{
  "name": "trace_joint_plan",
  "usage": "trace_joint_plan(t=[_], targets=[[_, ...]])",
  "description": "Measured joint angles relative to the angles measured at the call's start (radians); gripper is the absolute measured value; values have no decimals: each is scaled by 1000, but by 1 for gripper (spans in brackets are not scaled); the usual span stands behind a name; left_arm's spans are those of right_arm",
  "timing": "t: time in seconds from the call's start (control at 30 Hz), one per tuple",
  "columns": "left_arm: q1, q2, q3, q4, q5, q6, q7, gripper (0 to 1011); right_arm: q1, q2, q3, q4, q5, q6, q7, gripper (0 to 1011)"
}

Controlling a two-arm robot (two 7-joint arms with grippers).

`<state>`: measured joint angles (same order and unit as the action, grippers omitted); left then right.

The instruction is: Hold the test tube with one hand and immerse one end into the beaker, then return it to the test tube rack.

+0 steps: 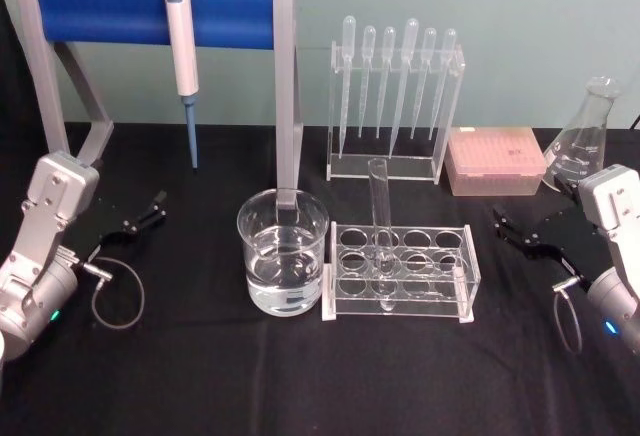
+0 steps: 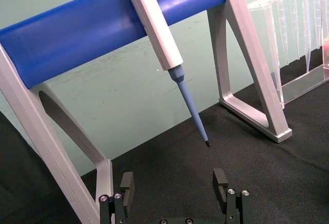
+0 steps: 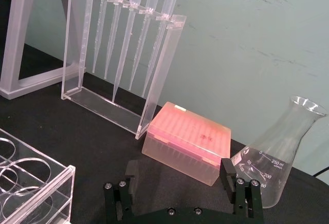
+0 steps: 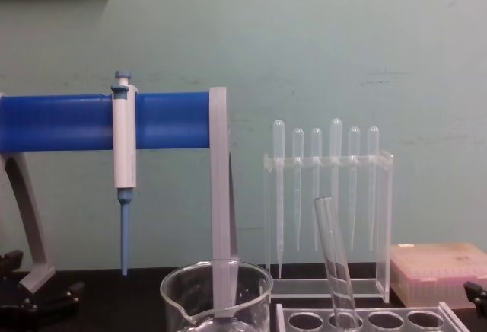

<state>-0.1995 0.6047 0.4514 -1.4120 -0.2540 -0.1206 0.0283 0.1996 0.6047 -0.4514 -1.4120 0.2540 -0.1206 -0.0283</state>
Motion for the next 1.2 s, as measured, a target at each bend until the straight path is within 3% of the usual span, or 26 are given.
trace_joint_plan(t=[1.2], targets=[[0, 0, 0, 0, 0, 0, 0, 1000, -16, 9, 9, -18, -3, 1, -1, 1002]])
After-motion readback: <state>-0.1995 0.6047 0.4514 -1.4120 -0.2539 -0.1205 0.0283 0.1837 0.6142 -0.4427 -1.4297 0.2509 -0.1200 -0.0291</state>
